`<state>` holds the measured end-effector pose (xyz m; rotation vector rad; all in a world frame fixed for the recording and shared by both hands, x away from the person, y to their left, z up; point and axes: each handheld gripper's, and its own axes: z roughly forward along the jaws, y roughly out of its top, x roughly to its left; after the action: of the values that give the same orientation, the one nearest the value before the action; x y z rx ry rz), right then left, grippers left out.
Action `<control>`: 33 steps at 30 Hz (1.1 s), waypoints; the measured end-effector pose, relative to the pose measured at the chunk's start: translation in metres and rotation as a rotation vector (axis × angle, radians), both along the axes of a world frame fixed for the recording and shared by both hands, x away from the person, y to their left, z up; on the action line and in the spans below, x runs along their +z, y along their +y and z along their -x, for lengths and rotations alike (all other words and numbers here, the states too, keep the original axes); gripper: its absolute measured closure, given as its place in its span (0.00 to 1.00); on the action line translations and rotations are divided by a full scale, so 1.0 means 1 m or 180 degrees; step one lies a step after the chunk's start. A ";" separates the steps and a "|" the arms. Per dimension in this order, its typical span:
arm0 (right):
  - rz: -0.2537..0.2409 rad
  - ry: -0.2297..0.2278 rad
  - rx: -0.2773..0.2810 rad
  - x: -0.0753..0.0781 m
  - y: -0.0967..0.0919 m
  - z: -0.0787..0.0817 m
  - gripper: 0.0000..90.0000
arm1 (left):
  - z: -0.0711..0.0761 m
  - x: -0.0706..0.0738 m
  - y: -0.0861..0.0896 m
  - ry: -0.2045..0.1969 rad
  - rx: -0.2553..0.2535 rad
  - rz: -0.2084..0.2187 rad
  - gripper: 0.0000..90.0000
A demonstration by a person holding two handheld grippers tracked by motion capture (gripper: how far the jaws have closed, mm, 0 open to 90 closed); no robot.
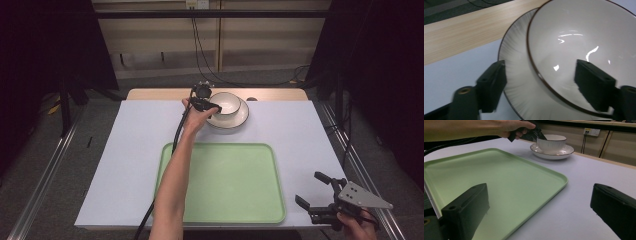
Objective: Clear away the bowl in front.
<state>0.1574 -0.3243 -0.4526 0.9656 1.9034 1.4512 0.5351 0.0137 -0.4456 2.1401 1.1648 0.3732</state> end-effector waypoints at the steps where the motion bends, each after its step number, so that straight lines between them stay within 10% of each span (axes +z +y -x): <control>1: 0.0002 -0.0013 -0.0009 0.000 0.000 0.000 0.02 | -0.001 -0.001 -0.001 0.0046 0.0012 -0.0020 0.34; 22: -0.0003 -0.0037 0.0017 0.000 0.000 0.001 0.02 | -0.005 -0.006 -0.006 0.0357 0.0027 0.0050 0.80; 33: 0.0005 -0.0046 0.0010 0.000 0.000 0.000 0.02 | -0.006 -0.008 -0.008 0.0440 0.0162 0.0271 0.85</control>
<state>0.1570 -0.3241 -0.4523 0.9493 1.8963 1.4543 0.5415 0.0056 -0.4535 2.0924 1.2912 0.1967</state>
